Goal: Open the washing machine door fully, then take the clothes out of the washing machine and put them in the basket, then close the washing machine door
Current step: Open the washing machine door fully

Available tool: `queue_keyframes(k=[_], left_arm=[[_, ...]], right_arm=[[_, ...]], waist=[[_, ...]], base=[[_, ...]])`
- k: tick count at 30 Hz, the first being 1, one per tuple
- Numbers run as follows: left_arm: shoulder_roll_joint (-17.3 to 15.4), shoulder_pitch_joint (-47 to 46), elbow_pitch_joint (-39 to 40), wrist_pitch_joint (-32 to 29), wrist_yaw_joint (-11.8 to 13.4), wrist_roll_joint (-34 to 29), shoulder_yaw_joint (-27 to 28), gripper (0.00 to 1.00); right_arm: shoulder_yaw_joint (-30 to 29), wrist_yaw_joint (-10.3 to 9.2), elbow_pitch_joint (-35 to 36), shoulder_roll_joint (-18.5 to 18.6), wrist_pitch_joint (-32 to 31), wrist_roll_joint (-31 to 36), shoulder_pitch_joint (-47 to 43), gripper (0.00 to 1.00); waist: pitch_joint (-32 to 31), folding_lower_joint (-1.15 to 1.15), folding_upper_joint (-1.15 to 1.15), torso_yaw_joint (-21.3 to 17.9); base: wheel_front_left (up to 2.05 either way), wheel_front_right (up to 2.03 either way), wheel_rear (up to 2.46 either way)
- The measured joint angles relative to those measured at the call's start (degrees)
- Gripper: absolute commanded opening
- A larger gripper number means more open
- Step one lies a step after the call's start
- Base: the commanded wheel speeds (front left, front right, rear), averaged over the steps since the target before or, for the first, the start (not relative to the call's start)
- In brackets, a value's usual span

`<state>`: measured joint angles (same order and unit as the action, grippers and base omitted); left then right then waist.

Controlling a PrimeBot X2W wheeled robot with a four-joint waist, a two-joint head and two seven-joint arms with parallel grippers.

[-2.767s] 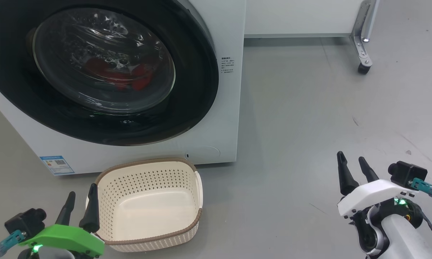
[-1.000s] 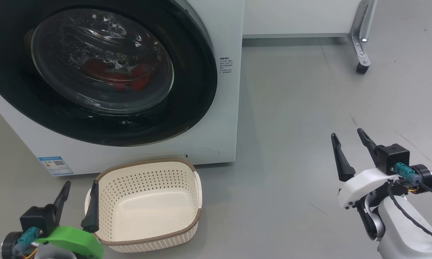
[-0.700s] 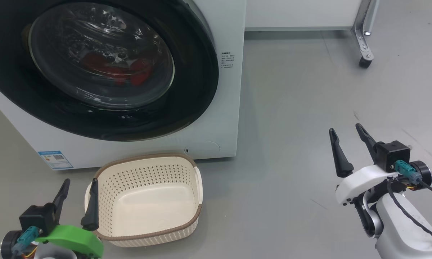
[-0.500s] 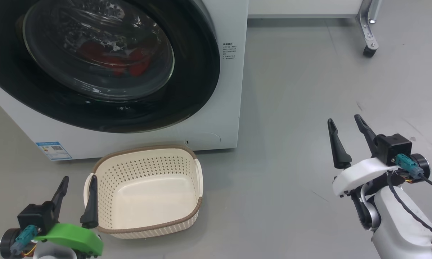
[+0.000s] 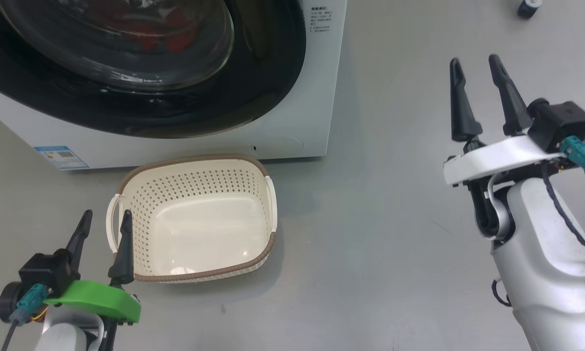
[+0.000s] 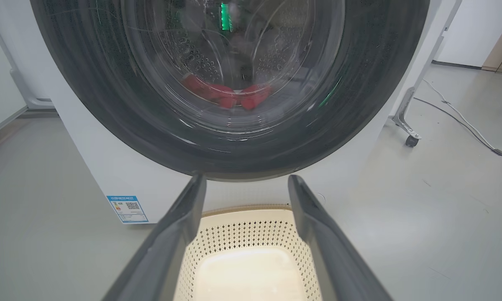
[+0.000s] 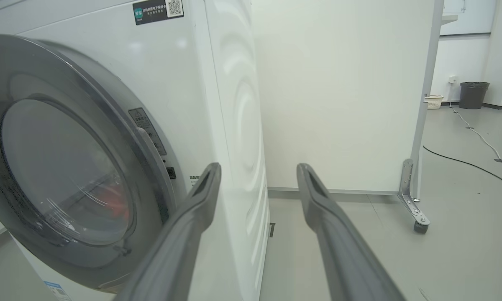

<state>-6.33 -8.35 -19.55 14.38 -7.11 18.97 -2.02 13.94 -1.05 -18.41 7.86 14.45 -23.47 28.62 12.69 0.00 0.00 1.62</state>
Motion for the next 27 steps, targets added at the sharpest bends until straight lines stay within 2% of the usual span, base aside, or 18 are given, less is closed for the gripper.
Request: queue_keyframes(k=[1,2,3,9,15,23,27], left_arm=[[0.0,-0.3,0.2,0.0,0.0,0.0,-0.3,1.00],[0.0,-0.6,0.4,0.0,0.0,0.0,-0.7,1.00],[0.0,-1.1,0.6,0.0,0.0,0.1,-1.2,1.00],[-0.1,-4.2,2.1,0.1,0.0,1.1,-3.8,1.00],[-0.3,-6.3,2.6,0.1,0.0,1.8,-5.8,1.00],[-0.4,-8.5,3.2,0.1,0.0,3.9,-7.8,1.00],[-0.4,-9.7,3.3,0.1,0.0,4.6,-8.8,1.00]], right_arm=[[-0.4,0.21,0.3,-0.3,0.0,-0.6,0.9,0.49],[-1.1,0.54,0.6,-0.8,0.0,-1.4,1.7,0.15],[-2.0,0.65,0.8,-1.4,0.0,-2.5,2.6,0.00],[-6.7,2.58,0.7,-3.7,0.0,-11.0,6.3,0.00],[-9.0,5.76,-1.8,-4.6,-0.4,-21.9,10.3,0.00],[-8.7,7.05,-4.7,-4.5,-8.9,-37.8,17.1,0.00],[-4.9,7.51,-5.3,-4.0,-14.4,-46.5,20.6,0.00]], waist=[[0.7,0.00,0.00,0.1],[1.4,0.00,0.00,0.2],[2.1,0.00,0.00,0.3],[6.1,0.00,0.00,1.3],[9.7,0.00,0.00,2.8],[13.8,0.00,0.00,5.3],[15.7,0.00,0.00,6.7]], base=[[0.00,0.00,0.00],[0.00,0.00,0.00],[0.00,0.00,0.00],[0.00,0.00,0.00],[0.00,0.00,0.00],[0.00,0.00,0.00],[0.00,0.00,0.00]])
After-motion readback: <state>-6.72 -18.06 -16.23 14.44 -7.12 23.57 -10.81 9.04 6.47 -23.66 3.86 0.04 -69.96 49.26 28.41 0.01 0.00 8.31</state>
